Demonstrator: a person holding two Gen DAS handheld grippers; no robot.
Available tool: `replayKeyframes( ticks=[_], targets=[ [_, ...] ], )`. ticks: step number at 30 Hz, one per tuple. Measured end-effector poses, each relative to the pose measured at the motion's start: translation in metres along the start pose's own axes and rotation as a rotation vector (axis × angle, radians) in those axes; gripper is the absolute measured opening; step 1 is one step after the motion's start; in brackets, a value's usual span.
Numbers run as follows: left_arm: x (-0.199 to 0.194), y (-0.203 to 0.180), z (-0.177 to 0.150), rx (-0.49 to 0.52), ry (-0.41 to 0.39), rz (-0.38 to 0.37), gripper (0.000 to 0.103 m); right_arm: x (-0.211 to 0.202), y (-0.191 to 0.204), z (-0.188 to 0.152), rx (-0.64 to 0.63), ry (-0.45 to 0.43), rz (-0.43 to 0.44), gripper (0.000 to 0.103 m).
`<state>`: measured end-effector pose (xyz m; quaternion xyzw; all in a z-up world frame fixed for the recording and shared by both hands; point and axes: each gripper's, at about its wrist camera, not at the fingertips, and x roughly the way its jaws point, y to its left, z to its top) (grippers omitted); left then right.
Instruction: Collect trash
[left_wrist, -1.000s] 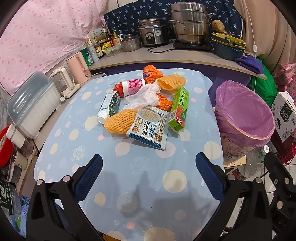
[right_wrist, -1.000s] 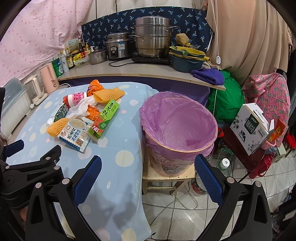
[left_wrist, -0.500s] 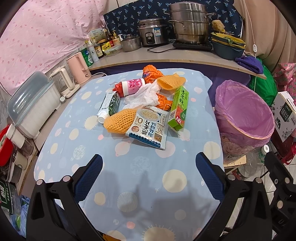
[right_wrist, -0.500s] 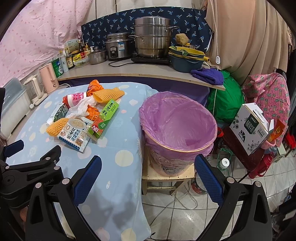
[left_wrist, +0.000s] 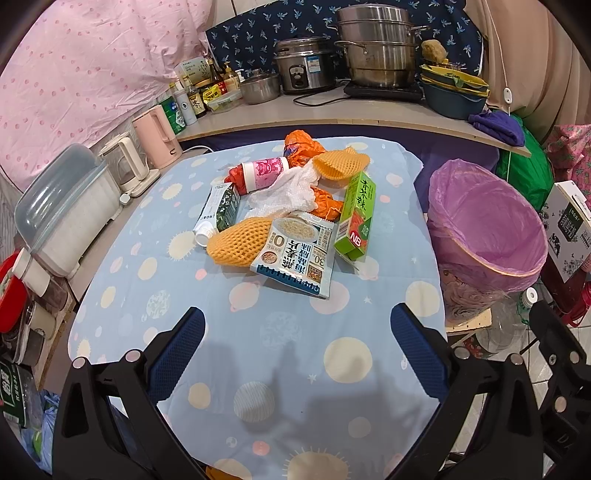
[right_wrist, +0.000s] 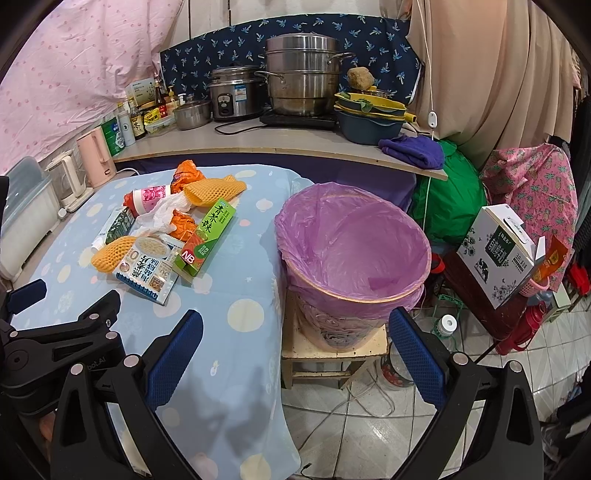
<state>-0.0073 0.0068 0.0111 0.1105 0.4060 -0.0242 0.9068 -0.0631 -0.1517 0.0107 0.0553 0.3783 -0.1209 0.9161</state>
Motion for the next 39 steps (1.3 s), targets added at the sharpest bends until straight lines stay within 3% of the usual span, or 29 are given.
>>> replayKeyframes(
  ticks=[26,39],
  targets=[
    [-0.001,-0.007,0.002,0.001,0.007,-0.011,0.096,-0.002,-0.001,0.001,0.001,-0.006,-0.002,0.097],
    [0.037,0.035,0.003,-0.131,0.081,-0.054,0.096,0.013,0.003,0.005,-0.016,-0.009,-0.005,0.096]
  ],
)
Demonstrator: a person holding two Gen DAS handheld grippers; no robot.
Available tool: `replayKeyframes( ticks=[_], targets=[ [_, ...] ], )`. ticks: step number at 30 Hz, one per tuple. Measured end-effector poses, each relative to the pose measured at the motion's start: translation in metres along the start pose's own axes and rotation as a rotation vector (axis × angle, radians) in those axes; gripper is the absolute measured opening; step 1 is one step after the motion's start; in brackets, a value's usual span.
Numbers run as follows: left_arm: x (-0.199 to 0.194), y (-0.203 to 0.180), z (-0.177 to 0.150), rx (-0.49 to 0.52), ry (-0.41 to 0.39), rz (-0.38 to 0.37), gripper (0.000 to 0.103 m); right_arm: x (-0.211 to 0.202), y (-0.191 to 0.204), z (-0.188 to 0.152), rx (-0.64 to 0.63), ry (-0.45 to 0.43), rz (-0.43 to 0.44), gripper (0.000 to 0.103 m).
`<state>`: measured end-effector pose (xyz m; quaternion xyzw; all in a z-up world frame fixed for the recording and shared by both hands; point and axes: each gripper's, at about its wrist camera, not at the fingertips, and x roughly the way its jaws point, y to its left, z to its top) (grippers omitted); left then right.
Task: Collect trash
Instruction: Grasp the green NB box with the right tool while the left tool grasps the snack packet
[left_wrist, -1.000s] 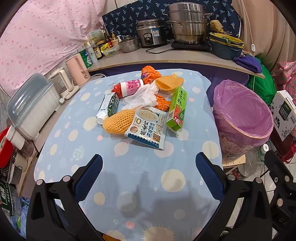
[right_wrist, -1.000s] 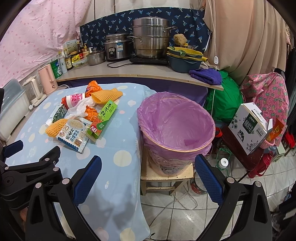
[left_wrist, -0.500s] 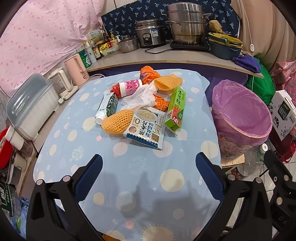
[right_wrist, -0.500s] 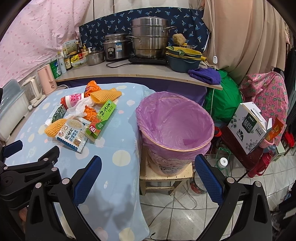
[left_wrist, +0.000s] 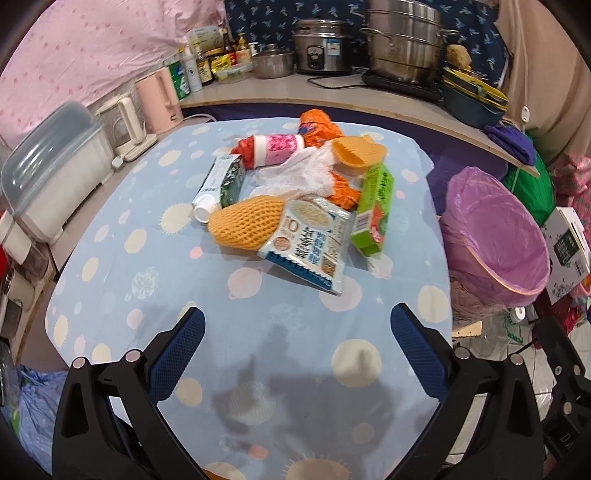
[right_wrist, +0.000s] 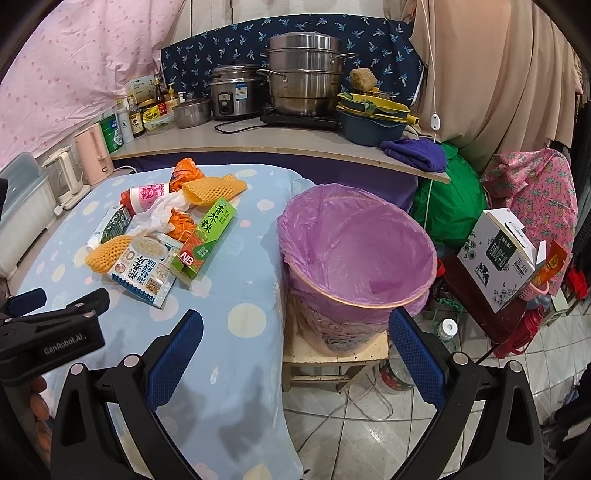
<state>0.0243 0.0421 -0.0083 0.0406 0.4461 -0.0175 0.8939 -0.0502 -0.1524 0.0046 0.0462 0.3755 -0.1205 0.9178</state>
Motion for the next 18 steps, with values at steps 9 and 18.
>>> replayKeyframes(
  ticks=[9,18],
  targets=[
    [0.042,0.052,0.012,-0.077,0.038,0.043,0.096,0.037,0.037,0.014,-0.025,0.026,0.064,0.096],
    [0.086,0.065,0.022,-0.116,0.104,-0.072,0.095,0.079,0.073,0.027,-0.038,0.056,0.097,0.096]
  ],
)
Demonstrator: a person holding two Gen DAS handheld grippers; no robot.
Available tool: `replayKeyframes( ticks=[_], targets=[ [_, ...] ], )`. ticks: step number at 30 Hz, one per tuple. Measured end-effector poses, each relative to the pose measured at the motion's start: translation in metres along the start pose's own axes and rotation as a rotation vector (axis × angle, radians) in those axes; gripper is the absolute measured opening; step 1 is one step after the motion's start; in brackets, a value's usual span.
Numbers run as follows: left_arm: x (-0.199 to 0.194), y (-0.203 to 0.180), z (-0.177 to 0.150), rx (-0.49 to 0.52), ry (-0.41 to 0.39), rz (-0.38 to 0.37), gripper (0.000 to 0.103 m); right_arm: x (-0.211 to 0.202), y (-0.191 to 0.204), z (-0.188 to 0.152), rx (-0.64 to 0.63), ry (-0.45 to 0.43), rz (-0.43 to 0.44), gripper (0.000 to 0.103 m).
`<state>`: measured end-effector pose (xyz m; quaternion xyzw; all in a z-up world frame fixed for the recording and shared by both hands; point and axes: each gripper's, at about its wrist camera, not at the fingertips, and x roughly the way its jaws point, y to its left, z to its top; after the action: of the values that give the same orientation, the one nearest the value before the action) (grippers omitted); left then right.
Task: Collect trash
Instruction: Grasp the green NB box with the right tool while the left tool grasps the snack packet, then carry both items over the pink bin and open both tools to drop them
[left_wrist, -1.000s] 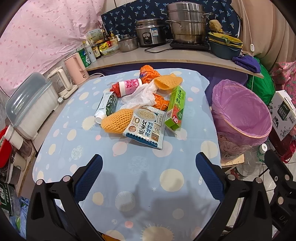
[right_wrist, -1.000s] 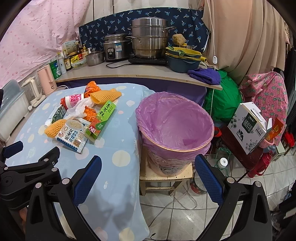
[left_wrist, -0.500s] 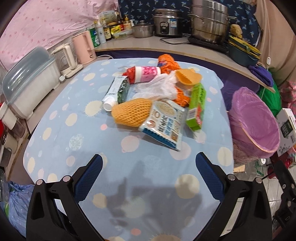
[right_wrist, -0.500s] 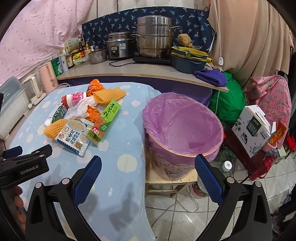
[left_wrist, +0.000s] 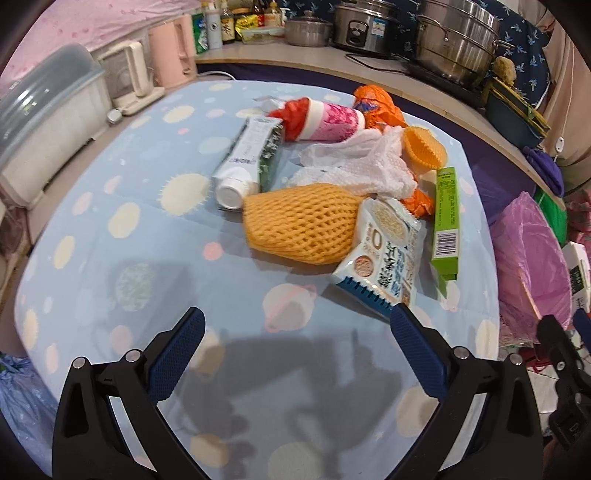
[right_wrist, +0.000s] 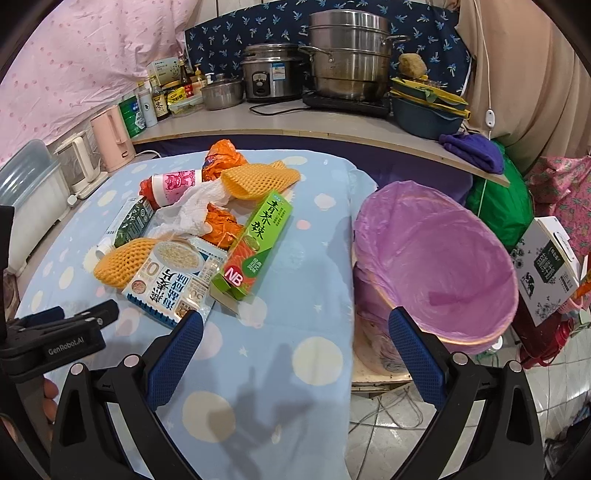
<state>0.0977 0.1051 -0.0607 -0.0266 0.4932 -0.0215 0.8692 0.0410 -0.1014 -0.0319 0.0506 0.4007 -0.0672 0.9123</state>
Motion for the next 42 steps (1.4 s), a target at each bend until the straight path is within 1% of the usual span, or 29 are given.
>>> replayKeyframes(
  ticks=[3,9,10,11,13,14,15,16,19,20,22,27,30,34,36,42],
  targets=[
    [0.012,-0.007,0.005,0.010,0.007,-0.032,0.093,0.013,0.005,0.004,-0.003,0.018,-0.004,0.096],
    [0.037,-0.018,0.013,0.011,0.036,-0.085,0.080,0.029,0.007,0.011,0.005,0.034,-0.013,0.093],
    [0.041,-0.019,0.014,0.011,0.043,-0.096,0.073,0.032,0.006,0.013,0.007,0.037,-0.011,0.092],
    [0.044,-0.021,0.014,0.010,0.051,-0.104,0.069,0.035,0.006,0.014,0.010,0.039,-0.010,0.090],
    [0.048,-0.021,0.015,0.002,0.072,-0.134,0.051,0.040,0.005,0.017,0.017,0.041,-0.005,0.087],
    [0.049,-0.021,0.015,-0.003,0.079,-0.151,0.048,0.043,0.004,0.019,0.022,0.042,0.000,0.085],
    [0.049,-0.020,0.014,-0.004,0.084,-0.164,0.041,0.045,0.004,0.021,0.029,0.045,0.006,0.084],
    [0.048,-0.021,0.014,-0.003,0.079,-0.176,0.034,0.048,0.003,0.023,0.036,0.048,0.017,0.081],
    [0.040,-0.022,0.013,0.014,0.061,-0.191,0.026,0.060,0.005,0.032,0.062,0.057,0.060,0.073],
    [0.037,-0.022,0.013,0.020,0.050,-0.192,0.025,0.065,0.007,0.034,0.069,0.063,0.076,0.068],
    [0.030,-0.022,0.012,0.030,0.032,-0.193,0.022,0.078,0.011,0.039,0.087,0.085,0.113,0.065],
    [0.019,-0.016,0.010,0.038,0.022,-0.191,0.016,0.108,0.020,0.042,0.130,0.131,0.169,0.061],
    [0.015,-0.012,0.007,0.045,0.023,-0.183,0.016,0.124,0.021,0.042,0.171,0.167,0.209,0.056],
    [0.013,-0.009,0.003,0.045,0.025,-0.184,0.015,0.139,0.022,0.037,0.221,0.210,0.252,0.045],
    [0.011,-0.009,0.001,0.049,0.023,-0.184,0.015,0.141,0.023,0.033,0.235,0.211,0.266,0.044],
    [0.004,-0.014,-0.001,0.064,0.007,-0.175,0.014,0.124,0.026,0.030,0.206,0.186,0.256,0.043]
  ],
)
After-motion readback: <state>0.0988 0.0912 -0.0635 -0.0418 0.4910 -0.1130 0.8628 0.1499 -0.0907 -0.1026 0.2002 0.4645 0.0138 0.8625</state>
